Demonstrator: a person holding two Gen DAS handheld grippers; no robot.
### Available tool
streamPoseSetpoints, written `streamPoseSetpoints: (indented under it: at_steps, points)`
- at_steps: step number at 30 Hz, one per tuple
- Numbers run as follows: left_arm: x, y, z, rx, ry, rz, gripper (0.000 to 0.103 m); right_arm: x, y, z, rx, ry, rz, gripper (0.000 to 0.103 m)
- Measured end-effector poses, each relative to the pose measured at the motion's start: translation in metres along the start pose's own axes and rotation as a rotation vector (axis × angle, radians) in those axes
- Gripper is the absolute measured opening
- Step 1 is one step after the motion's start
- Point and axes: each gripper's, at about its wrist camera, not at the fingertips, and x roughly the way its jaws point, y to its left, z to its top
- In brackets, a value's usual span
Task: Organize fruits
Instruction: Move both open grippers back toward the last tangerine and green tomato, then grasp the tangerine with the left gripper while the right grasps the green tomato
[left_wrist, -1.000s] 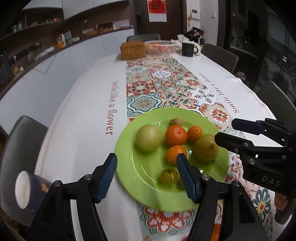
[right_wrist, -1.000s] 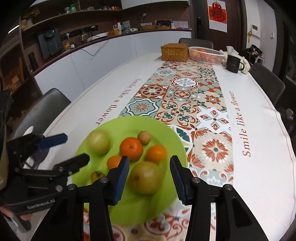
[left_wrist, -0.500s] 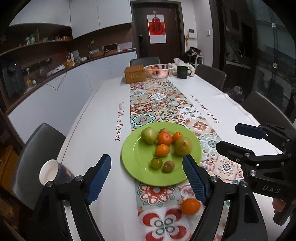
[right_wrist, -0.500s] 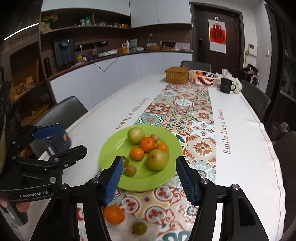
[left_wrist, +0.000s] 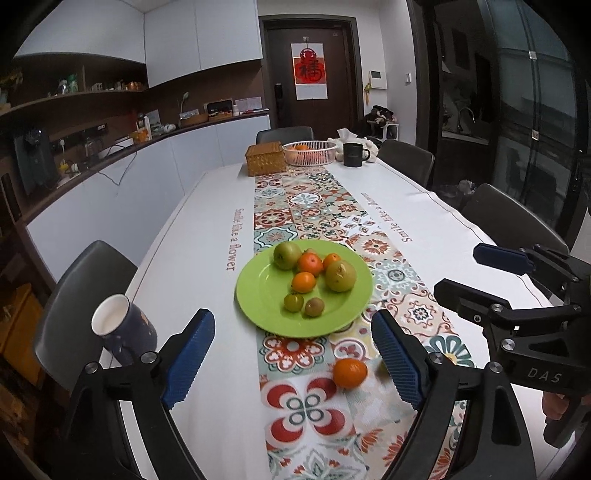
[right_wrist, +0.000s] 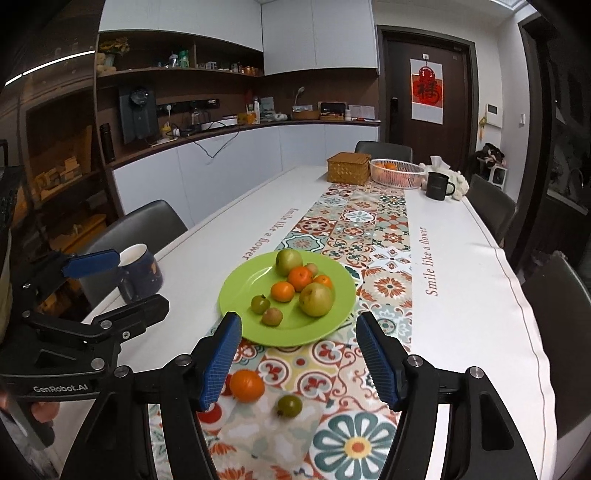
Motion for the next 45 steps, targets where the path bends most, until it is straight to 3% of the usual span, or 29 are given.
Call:
streamPoseSetpoints:
  at_steps: [10, 19, 37, 45]
  points:
    - [-0.005, -0.01, -0.023, 0.034, -0.01, -0.016, 0.089, -0.012, 0.004, -0.022, -0.021, 0.006, -0.023, 0.071]
    - [0.014, -0.016, -0.043, 0.076, 0.01, -0.04, 0.09, 0.004, 0.005, -0.043, -0.045, 0.056, -0.025, 0.071]
    - [0.086, -0.027, -0.067, 0.217, 0.165, -0.165, 0.089, 0.071, 0.002, -0.074, -0.129, 0.269, 0.04, 0.071]
    - [0.114, -0.03, -0.069, 0.205, 0.23, -0.208, 0.088, 0.105, -0.005, -0.083, -0.107, 0.365, 0.122, 0.055]
